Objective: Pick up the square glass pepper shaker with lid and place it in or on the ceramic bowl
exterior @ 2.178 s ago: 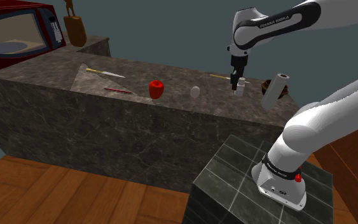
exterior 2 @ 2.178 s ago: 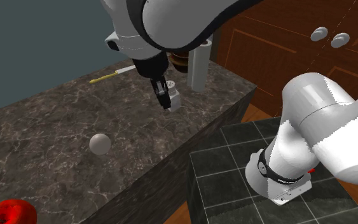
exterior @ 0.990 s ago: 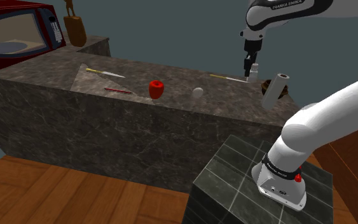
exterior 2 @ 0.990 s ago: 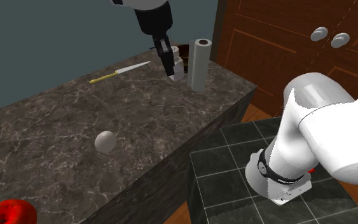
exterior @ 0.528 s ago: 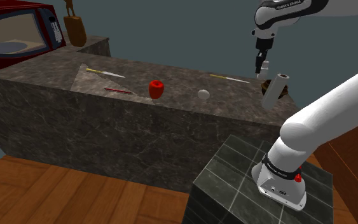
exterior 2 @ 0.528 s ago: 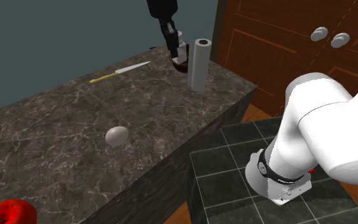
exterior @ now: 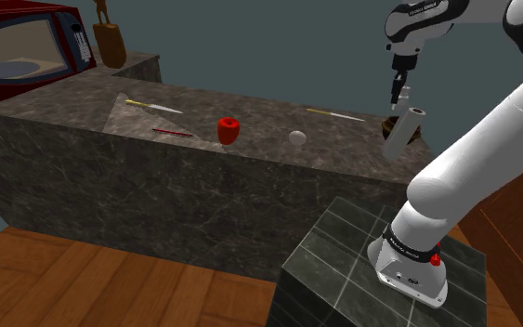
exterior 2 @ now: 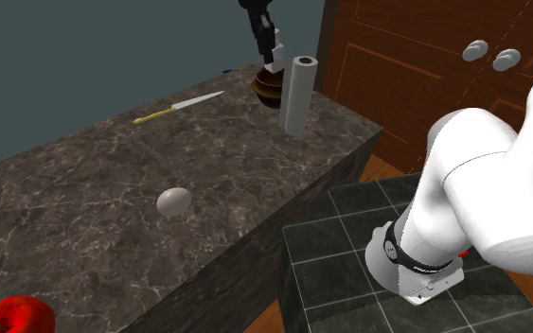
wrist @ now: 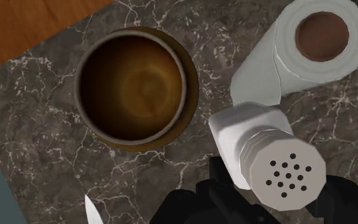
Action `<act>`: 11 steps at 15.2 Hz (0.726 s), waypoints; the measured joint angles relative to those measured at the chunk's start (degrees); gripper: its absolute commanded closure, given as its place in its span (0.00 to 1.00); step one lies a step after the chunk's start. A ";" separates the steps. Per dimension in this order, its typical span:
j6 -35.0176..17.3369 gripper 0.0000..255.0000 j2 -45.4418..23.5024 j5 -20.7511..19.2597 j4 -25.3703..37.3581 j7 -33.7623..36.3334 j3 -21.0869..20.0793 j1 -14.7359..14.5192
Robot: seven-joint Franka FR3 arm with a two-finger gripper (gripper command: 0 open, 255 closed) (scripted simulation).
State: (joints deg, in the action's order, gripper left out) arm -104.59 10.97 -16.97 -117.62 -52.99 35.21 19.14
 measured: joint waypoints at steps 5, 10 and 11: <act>-1.30 1.00 -8.95 4.70 8.00 -9.45 5.31 2.30; -2.34 1.00 -17.84 10.76 14.92 -17.49 8.11 5.83; -2.93 1.00 -18.19 10.98 14.65 -17.79 8.18 6.04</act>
State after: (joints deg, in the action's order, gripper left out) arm -107.52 -7.21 -5.99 -102.97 -70.78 43.39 25.17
